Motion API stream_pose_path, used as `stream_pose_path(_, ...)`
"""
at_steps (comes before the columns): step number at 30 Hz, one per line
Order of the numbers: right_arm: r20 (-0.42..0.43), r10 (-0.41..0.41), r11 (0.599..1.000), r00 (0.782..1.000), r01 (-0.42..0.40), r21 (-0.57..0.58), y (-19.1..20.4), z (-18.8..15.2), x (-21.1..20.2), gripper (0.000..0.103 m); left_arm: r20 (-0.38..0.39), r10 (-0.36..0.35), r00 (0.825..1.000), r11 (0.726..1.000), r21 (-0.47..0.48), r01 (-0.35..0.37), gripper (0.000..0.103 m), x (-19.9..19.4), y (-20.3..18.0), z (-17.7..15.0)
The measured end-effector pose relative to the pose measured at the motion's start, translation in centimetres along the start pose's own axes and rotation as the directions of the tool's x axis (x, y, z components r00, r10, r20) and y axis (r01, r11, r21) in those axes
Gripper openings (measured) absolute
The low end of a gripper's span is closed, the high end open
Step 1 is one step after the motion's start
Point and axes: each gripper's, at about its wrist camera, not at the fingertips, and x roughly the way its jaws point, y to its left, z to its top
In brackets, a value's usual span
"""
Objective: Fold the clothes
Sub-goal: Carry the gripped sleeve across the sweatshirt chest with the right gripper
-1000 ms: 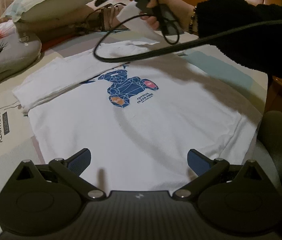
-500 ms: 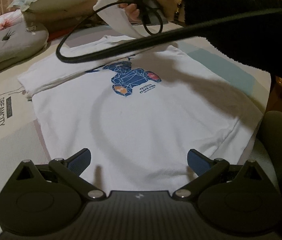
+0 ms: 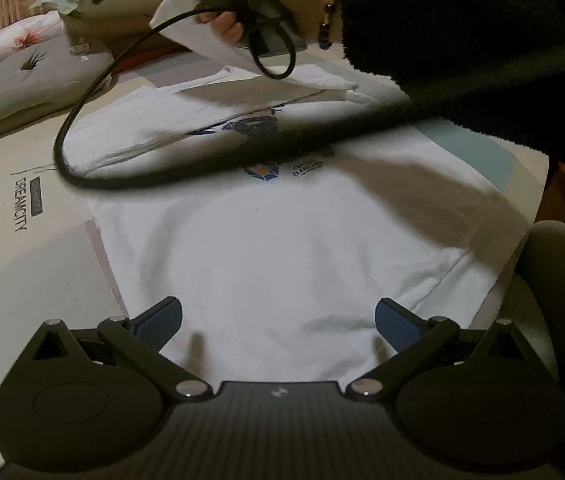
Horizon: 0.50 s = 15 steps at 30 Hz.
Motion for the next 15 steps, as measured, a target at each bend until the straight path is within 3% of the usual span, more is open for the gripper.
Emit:
stream_pose_path(9, -0.083, 0.038, 0.997, 0.996, -0.043, -0.059, 2.7, -2.0, 1.8, 0.103, 0.002, -0.004, 1.0, 1.0, -0.002, 0.004, 0.102, -0.1, -0.1, -0.1)
stream_pose_path(15, -0.17, 0.052, 0.998, 0.984, -0.057, -0.026, 2.1, -4.0, 3.1, 0.103, -0.004, -0.006, 1.0, 1.0, -0.012, 0.006, 0.102, 0.2, 0.1, -0.1)
